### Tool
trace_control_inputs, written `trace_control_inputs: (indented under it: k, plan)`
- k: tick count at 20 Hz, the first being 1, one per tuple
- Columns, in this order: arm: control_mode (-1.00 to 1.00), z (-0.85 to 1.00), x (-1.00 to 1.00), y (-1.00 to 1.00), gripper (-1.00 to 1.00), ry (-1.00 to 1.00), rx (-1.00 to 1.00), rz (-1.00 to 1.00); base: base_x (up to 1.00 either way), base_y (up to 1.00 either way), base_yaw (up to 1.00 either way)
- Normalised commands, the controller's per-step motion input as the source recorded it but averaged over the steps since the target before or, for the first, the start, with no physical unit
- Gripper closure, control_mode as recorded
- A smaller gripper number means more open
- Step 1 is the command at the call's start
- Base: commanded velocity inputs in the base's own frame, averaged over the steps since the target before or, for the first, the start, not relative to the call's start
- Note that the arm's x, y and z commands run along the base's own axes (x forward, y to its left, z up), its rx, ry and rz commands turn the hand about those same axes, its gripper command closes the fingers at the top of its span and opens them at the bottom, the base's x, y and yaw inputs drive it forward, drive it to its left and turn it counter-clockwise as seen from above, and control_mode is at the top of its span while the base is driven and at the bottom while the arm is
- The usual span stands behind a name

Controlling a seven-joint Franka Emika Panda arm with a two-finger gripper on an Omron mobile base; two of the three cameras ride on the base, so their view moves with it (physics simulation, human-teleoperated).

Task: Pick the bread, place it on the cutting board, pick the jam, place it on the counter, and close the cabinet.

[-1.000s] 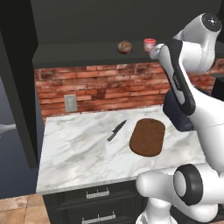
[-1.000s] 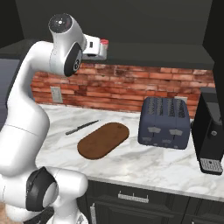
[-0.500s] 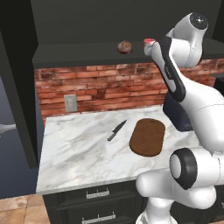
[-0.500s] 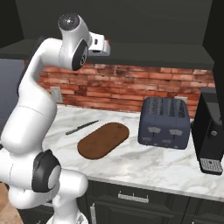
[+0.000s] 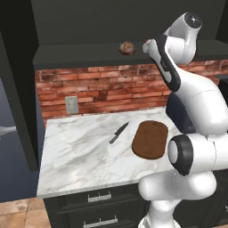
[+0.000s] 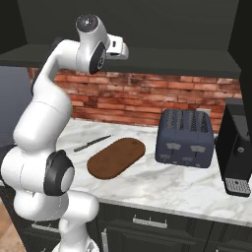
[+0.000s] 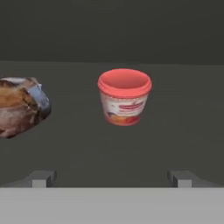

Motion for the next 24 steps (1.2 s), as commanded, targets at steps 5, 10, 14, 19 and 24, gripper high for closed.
trace_control_inputs:
  k: [5,10,14,19,24]
  plan:
    - [-1.00,0.00,0.45,-0.08,-1.00,0.00,0.00,0.00,0.00,0.00,0.00]
    - [-1.00,0.00,0.45,-0.01,-1.00,0.00,0.00,0.00,0.00,0.00,0.00]
    - [-1.00,0.00,0.43,0.00,-1.00,0.00,0.00,0.00,0.00,0.00,0.00]
    - [-1.00,0.00,0.43,0.00,-1.00,0.00,0.00,0.00,0.00,0.00,0.00]
    - [-1.00,0.00,0.34,0.00,-1.00,0.00,0.00,0.00,0.00,0.00,0.00]
